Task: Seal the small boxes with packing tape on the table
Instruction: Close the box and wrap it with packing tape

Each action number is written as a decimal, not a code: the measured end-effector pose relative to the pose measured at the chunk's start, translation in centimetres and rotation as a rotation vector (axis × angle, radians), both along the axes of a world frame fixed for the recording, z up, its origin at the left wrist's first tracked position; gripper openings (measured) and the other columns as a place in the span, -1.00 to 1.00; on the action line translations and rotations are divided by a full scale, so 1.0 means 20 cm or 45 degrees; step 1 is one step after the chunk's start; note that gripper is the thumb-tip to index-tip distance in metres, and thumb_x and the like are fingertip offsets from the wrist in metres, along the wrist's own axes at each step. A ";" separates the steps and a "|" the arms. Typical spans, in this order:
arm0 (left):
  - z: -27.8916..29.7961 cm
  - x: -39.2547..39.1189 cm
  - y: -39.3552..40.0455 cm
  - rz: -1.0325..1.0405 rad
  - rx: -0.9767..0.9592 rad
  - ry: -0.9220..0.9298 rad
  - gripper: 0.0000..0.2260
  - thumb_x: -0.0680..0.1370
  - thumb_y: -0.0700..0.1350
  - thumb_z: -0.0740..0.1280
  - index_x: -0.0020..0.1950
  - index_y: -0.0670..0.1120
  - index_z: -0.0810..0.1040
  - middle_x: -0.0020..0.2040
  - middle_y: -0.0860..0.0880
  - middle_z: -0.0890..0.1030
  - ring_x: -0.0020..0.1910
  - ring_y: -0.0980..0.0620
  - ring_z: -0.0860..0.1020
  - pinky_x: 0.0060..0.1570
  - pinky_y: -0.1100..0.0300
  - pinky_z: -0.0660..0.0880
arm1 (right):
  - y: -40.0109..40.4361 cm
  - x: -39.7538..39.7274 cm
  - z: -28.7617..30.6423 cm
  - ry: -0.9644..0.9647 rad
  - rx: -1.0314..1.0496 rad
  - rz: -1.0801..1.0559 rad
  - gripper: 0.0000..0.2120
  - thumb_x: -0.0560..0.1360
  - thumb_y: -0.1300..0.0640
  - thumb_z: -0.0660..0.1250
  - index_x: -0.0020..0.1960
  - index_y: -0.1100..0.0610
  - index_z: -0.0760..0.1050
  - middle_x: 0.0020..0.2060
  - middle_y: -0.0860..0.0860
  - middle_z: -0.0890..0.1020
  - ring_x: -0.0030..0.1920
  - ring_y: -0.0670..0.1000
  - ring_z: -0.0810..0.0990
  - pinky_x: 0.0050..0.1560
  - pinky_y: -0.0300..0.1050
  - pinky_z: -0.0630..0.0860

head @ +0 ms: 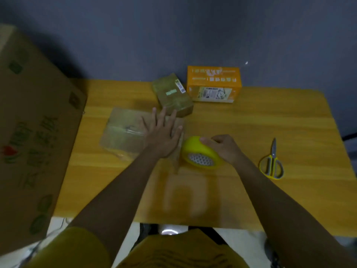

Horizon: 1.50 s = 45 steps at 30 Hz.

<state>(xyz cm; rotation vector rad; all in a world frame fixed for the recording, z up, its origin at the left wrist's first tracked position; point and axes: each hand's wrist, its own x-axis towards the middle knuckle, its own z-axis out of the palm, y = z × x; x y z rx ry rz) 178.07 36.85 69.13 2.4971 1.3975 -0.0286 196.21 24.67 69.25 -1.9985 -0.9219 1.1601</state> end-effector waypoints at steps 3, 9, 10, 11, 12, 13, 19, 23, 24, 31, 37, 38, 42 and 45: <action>-0.01 0.00 -0.01 0.019 0.040 0.020 -0.44 0.55 0.29 -0.17 0.55 0.21 -0.04 0.59 0.06 -0.04 0.56 -0.05 -0.17 0.41 -0.28 -0.28 | 0.02 -0.03 -0.11 -0.331 -0.285 0.193 -0.35 0.34 -0.49 0.21 -0.03 0.06 0.62 -0.21 0.06 0.60 -0.20 0.05 0.57 -0.21 -0.10 0.37; -0.01 0.00 -0.01 0.052 0.047 0.026 -0.36 0.49 0.36 -0.24 0.55 0.22 -0.02 0.59 0.07 -0.02 0.56 -0.02 -0.17 0.42 -0.26 -0.28 | -0.03 0.09 -0.21 -0.281 -0.285 0.261 -0.31 0.40 -0.46 0.15 0.00 0.13 0.63 -0.06 0.10 0.66 0.01 0.13 0.61 -0.04 -0.03 0.48; -0.01 0.00 -0.01 0.053 0.045 0.027 -0.35 0.47 0.36 -0.26 0.55 0.23 -0.02 0.59 0.07 -0.02 0.56 -0.01 -0.17 0.42 -0.26 -0.28 | -0.08 0.13 -0.22 -0.127 -0.208 0.184 -0.37 0.44 -0.39 0.19 -0.08 0.19 0.61 -0.13 0.13 0.65 -0.05 0.13 0.61 -0.08 -0.02 0.46; -0.01 0.01 -0.01 0.056 0.043 0.024 -0.35 0.47 0.37 -0.26 0.55 0.23 -0.02 0.59 0.07 -0.02 0.56 -0.01 -0.17 0.42 -0.25 -0.28 | -0.13 0.16 -0.24 -0.066 -0.154 0.133 -0.44 0.48 -0.30 0.23 -0.10 0.21 0.61 -0.16 0.14 0.65 -0.08 0.12 0.60 -0.09 0.00 0.45; 0.00 0.01 0.00 0.057 0.044 0.019 -0.34 0.47 0.37 -0.26 0.55 0.23 -0.02 0.59 0.07 -0.02 0.56 -0.01 -0.17 0.42 -0.25 -0.27 | -0.18 0.20 -0.26 -0.105 -0.116 0.110 -0.53 0.53 -0.22 0.25 -0.08 0.21 0.61 -0.15 0.13 0.65 -0.08 0.10 0.60 -0.07 0.01 0.45; 0.00 0.01 -0.01 0.056 0.045 0.014 -0.35 0.47 0.37 -0.25 0.55 0.23 -0.01 0.59 0.07 -0.01 0.56 -0.02 -0.16 0.42 -0.25 -0.27 | -0.23 0.22 -0.28 -0.211 -0.078 0.073 -0.61 0.57 -0.14 0.25 -0.05 0.19 0.62 -0.12 0.11 0.65 -0.07 0.08 0.59 -0.06 0.02 0.45; 0.04 0.07 0.02 0.125 0.003 0.089 -0.43 0.51 0.28 -0.07 0.46 0.10 0.28 0.56 0.03 0.11 0.56 -0.01 -0.13 0.40 -0.28 -0.32 | -0.48 0.39 -0.45 -0.894 -0.677 -0.376 -0.59 0.54 0.08 0.17 0.30 0.30 0.36 0.24 0.24 0.39 0.28 0.26 0.34 0.23 0.09 0.32; 0.05 0.16 -0.03 0.257 0.093 0.182 -0.58 0.61 0.17 0.02 0.40 0.04 0.35 0.58 -0.06 0.02 0.55 -0.13 -0.19 0.36 -0.33 -0.36 | -0.57 0.44 -0.46 -0.787 -0.735 -0.586 -0.60 0.63 0.14 0.11 0.39 0.33 0.21 0.40 0.27 0.26 0.39 0.28 0.23 0.33 0.16 0.21; 0.05 0.19 -0.05 0.315 0.120 0.190 -0.59 0.62 0.16 0.00 0.41 0.07 0.34 0.59 -0.07 -0.03 0.55 -0.14 -0.21 0.36 -0.32 -0.35 | -0.56 0.45 -0.48 -0.747 -0.727 -0.603 -0.58 0.65 0.10 0.05 0.40 0.34 0.21 0.40 0.29 0.27 0.39 0.29 0.26 0.32 0.17 0.23; 0.04 0.21 -0.14 0.414 -0.052 0.231 -0.17 0.49 0.44 0.00 0.57 0.01 -0.20 0.58 -0.15 -0.20 0.54 -0.17 -0.22 0.35 -0.38 -0.25 | -0.53 0.45 -0.53 -0.915 -0.605 -0.259 -0.62 0.67 0.07 0.08 0.27 0.38 0.34 0.18 0.32 0.48 0.19 0.30 0.48 0.14 0.15 0.42; 0.05 0.12 -0.05 0.105 -0.001 0.247 -0.25 0.55 0.34 0.05 0.58 0.03 -0.19 0.58 -0.09 -0.22 0.54 -0.14 -0.24 0.38 -0.33 -0.25 | -0.28 0.32 -0.35 -0.621 -0.253 0.047 -0.62 0.50 0.01 0.36 0.19 0.24 0.47 0.08 0.22 0.58 0.11 0.24 0.56 0.02 0.04 0.45; 0.06 0.09 -0.03 0.025 -0.004 0.233 -0.25 0.53 0.36 0.03 0.58 0.04 -0.18 0.58 -0.08 -0.22 0.54 -0.12 -0.24 0.39 -0.30 -0.26 | -0.22 0.31 -0.29 -0.596 -0.211 0.105 -0.62 0.49 0.00 0.37 0.21 0.19 0.49 0.08 0.19 0.57 0.10 0.22 0.56 -0.02 0.01 0.46; 0.09 0.07 -0.02 -0.088 -0.011 0.218 -0.23 0.48 0.41 -0.05 0.58 0.05 -0.13 0.59 -0.05 -0.18 0.55 -0.07 -0.21 0.45 -0.18 -0.28 | -0.06 0.30 -0.09 -0.488 -0.108 0.380 -0.74 0.57 -0.08 0.28 -0.04 0.13 0.44 -0.28 0.06 0.33 -0.37 0.01 0.32 -0.35 -0.13 0.23; 0.11 0.11 -0.12 0.095 0.220 0.128 -0.36 0.56 0.30 0.06 0.52 -0.07 0.24 0.51 -0.19 0.24 0.44 -0.20 0.25 0.39 -0.19 0.11 | 0.02 0.30 0.05 -0.615 -0.148 0.528 -0.62 0.61 -0.03 0.24 -0.32 0.12 0.29 -0.42 0.06 0.27 -0.43 0.02 0.24 -0.32 -0.06 0.22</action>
